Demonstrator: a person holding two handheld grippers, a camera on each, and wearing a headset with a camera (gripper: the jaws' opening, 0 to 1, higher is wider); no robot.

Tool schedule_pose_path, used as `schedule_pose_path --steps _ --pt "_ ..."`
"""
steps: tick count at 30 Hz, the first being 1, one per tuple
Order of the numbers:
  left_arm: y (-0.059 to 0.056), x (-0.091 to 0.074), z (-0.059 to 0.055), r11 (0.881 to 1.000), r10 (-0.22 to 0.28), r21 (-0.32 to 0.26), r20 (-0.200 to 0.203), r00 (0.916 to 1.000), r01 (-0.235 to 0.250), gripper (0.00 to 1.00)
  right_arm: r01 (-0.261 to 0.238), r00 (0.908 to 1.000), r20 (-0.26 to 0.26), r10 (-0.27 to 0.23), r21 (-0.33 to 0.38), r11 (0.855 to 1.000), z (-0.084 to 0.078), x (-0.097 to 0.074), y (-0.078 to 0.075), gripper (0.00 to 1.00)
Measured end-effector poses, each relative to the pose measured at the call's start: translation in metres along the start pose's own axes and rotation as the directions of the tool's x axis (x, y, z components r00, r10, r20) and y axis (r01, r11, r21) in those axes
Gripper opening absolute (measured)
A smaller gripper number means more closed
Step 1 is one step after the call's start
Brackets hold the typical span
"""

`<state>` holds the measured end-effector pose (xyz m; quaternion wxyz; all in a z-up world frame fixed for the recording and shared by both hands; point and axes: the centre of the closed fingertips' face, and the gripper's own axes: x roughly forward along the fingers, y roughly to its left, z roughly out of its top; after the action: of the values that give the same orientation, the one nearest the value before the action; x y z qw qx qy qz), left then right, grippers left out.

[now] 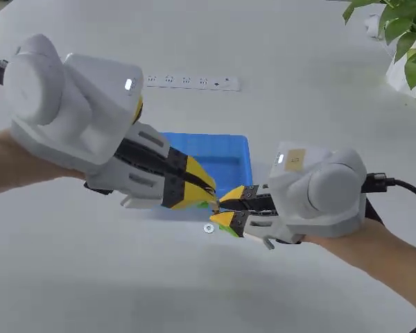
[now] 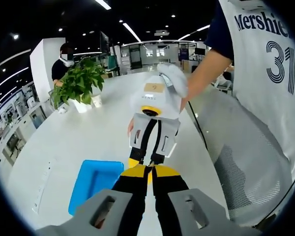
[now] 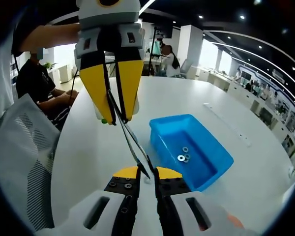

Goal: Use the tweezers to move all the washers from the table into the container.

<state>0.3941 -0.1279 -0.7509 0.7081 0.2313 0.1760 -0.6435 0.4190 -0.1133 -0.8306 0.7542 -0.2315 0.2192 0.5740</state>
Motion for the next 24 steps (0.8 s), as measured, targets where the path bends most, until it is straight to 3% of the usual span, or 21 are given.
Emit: schedule_pose_path --steps 8,24 --pt "0.001 0.005 -0.012 1.0 -0.012 -0.025 -0.023 0.9996 0.012 0.06 -0.03 0.9994 -0.014 0.031 0.007 1.0 -0.01 0.012 0.008 0.13" --pt "0.009 0.014 -0.027 0.999 -0.014 -0.048 -0.043 0.999 0.012 0.06 -0.049 0.9984 -0.025 0.05 0.043 0.998 -0.021 0.024 0.002 0.13"
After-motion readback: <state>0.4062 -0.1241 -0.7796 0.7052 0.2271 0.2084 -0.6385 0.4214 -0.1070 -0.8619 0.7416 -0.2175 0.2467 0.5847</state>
